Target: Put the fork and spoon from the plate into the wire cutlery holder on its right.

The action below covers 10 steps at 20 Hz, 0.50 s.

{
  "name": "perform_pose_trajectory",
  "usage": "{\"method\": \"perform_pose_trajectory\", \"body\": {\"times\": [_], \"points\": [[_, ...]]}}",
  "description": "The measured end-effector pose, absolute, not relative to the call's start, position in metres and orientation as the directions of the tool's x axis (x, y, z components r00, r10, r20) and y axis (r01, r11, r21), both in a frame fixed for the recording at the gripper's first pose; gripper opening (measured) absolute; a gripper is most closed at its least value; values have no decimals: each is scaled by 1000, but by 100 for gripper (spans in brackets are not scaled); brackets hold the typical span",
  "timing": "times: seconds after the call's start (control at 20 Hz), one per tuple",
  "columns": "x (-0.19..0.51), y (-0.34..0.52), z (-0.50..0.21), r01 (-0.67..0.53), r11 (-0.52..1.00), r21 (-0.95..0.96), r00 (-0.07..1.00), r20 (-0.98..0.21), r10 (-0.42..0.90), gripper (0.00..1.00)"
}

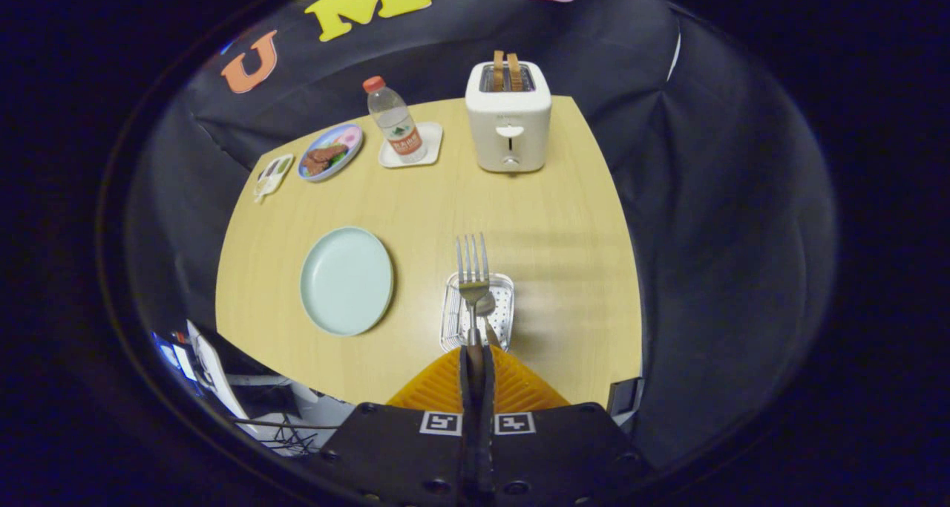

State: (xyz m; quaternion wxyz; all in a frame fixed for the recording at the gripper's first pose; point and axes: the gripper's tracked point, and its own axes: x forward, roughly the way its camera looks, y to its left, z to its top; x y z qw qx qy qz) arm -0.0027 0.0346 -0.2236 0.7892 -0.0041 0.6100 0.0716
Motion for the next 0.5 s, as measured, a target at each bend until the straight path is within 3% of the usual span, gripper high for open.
{"method": "perform_pose_trajectory", "body": {"times": [0.25, 0.5], "points": [[-11, 32, -240, -89, 988, 129, 164, -976, 143, 1], [-19, 32, -249, -50, 986, 156, 118, -980, 161, 8]]}}
